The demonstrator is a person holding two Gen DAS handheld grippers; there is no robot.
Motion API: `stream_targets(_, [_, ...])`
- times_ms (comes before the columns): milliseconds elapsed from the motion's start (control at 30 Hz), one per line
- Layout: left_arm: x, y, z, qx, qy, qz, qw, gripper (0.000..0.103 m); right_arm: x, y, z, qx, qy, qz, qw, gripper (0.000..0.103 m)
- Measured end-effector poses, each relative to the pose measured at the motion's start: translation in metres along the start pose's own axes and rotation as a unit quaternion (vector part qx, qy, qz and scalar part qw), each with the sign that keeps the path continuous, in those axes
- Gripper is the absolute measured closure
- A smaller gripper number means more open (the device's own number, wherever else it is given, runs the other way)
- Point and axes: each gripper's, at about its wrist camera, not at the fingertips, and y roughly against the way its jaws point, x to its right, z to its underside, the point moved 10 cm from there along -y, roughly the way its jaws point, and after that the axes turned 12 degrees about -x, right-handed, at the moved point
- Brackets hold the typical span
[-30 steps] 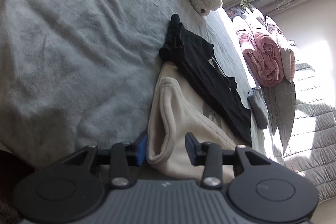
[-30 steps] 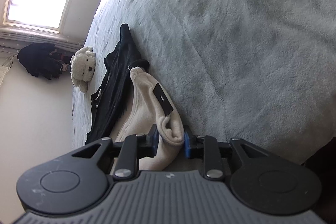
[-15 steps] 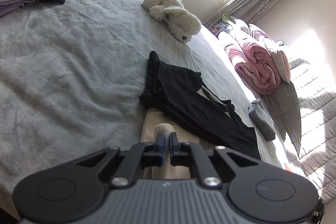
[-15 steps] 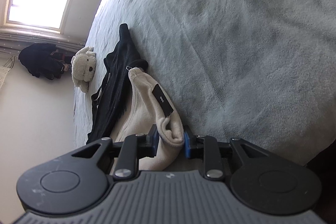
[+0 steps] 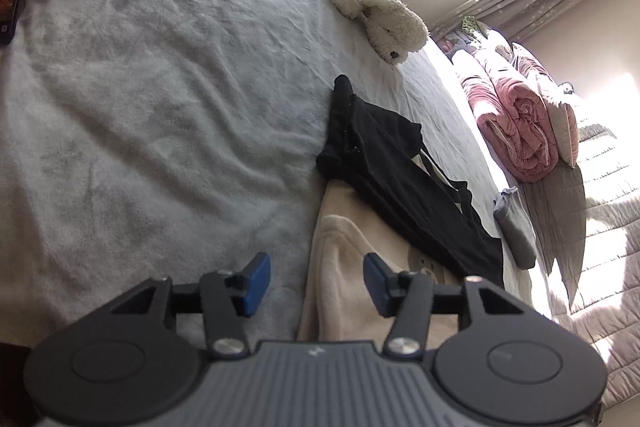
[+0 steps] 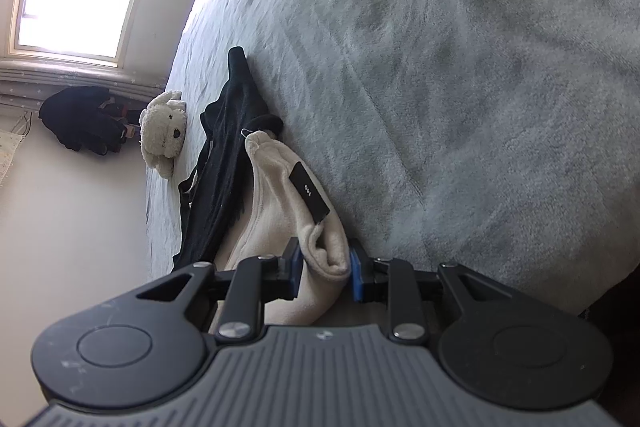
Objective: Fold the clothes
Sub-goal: 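Open the left gripper and regrasp the beige edge, then lift the beige edge with both grippers and fold it across the bundle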
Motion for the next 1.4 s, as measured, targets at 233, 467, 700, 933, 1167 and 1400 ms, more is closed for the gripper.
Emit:
stream_targets(233, [-0.009, 0.011, 0.025, -0.064, 0.06, 0.052, 0.9948, 0.047, -0.003, -0.001, 0.0, 0.001, 0.001, -0.001, 1.0, 0.07])
stream_targets(467, [-0.007, 0.001, 0.044, -0.106, 0.09, 0.084, 0.9867, 0.046, -0.004, -0.002, 0.0, 0.004, 0.002, 0.001, 1.0, 0.068])
stream_targets(700, [-0.003, -0.009, 0.046, -0.091, 0.093, 0.084, 0.9879, 0.046, -0.004, -0.003, 0.0, 0.004, 0.0, 0.001, 1.0, 0.067])
stream_targets(933, [-0.001, -0.013, 0.046, -0.093, 0.095, 0.08, 0.9878, 0.088, -0.009, -0.001, 0.001, -0.002, -0.002, -0.009, 1.0, 0.077])
stream_targets(1167, [0.009, 0.0, 0.034, -0.061, 0.112, 0.122, 0.9842, 0.092, -0.025, 0.01, -0.004, 0.002, -0.015, -0.062, 0.998, 0.084])
stream_targets(1400, [0.029, 0.011, 0.014, -0.039, 0.122, 0.16, 0.9788, 0.093, -0.057, 0.018, -0.019, 0.017, -0.001, -0.095, 0.995, 0.085])
